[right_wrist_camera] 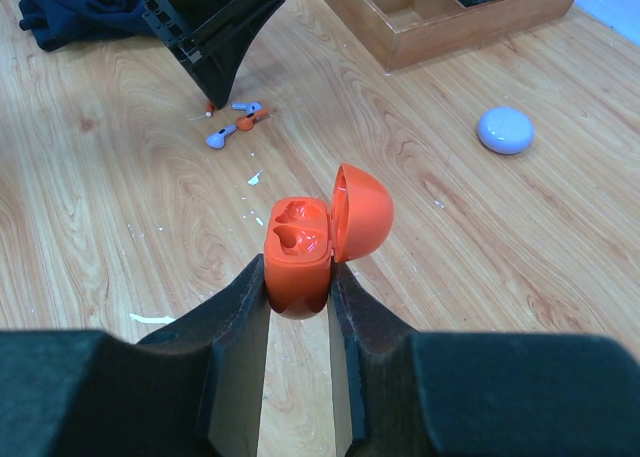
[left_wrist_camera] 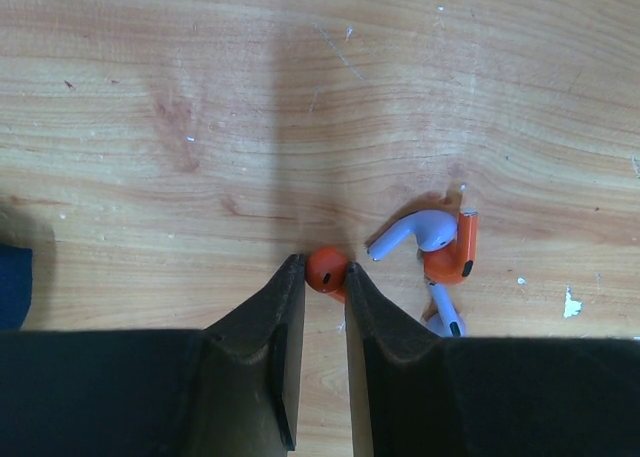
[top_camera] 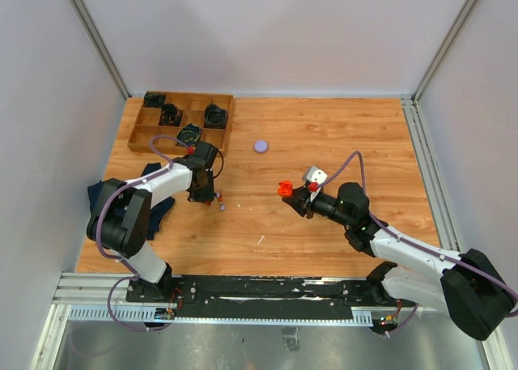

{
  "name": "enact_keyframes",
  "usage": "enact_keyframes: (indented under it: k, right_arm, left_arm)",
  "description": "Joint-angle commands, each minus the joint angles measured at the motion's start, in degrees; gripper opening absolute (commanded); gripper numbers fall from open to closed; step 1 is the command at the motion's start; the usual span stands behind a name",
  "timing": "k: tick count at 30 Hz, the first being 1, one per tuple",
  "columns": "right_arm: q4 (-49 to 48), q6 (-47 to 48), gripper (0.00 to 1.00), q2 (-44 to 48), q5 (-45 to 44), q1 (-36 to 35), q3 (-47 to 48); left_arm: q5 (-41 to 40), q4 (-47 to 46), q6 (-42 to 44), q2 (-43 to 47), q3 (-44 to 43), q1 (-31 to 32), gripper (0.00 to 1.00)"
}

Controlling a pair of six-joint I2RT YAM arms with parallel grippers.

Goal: Insert the wireless bluetooth earbuds into the charging case
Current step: Pick up the earbud from the center of the board.

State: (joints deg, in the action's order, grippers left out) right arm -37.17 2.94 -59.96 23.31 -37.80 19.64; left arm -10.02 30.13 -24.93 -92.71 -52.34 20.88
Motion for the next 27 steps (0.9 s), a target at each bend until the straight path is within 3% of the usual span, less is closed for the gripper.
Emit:
enact_keyframes:
  k: [1, 13, 20, 27]
  right_arm:
    - [-0.72, 0.82, 0.1, 0.66, -0.48, 0.48, 0.33]
    - [-3.62, 2.82, 0.1, 2.42, -0.57, -1.1, -0.8]
    - [-6.25, 5.02, 0.1, 2.98, -1.44, -2.53, -1.65]
    - [-8.26, 4.91, 0.1, 3.42, -0.25, -3.22, -1.27]
  left_arm:
    - [-1.49, 1.04, -0.31, 1.02, 0.7, 1.37, 0.22]
    - [-6.81, 0.59, -1.71, 15.14, 0.64, 6.63, 0.2]
    - [-13.34, -2.42, -1.13, 24.02, -0.35, 14.8, 0.19]
    - [-17.74, -12.63, 4.56, 31.47, 2.27, 23.49, 0.19]
